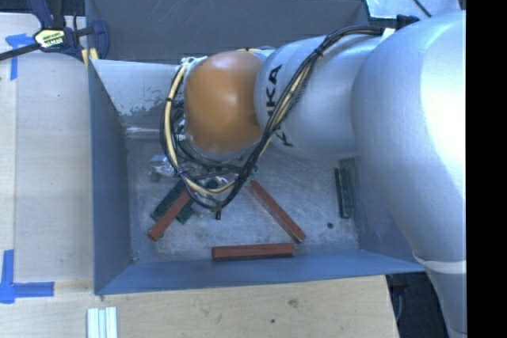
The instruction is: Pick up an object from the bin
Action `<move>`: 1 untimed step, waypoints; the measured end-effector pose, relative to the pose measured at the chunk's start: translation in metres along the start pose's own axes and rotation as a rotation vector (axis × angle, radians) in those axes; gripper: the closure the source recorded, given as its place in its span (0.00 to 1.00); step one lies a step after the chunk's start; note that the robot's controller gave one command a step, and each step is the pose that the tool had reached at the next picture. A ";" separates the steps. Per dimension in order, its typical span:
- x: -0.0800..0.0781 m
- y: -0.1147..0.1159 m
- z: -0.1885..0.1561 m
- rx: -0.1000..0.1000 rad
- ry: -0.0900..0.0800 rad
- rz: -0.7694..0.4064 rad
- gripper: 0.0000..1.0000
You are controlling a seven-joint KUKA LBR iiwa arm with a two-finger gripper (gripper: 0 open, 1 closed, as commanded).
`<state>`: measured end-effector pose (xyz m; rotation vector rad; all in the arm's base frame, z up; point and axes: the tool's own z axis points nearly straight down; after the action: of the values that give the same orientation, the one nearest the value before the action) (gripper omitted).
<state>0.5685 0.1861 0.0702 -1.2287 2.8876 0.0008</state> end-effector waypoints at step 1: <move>-0.001 -0.001 -0.004 0.000 -0.001 0.004 1.00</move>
Offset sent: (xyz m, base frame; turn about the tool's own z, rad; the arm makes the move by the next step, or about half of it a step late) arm 0.0000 0.0000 0.0000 0.0000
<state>0.5700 0.1865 0.0741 -1.2228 2.8891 0.0010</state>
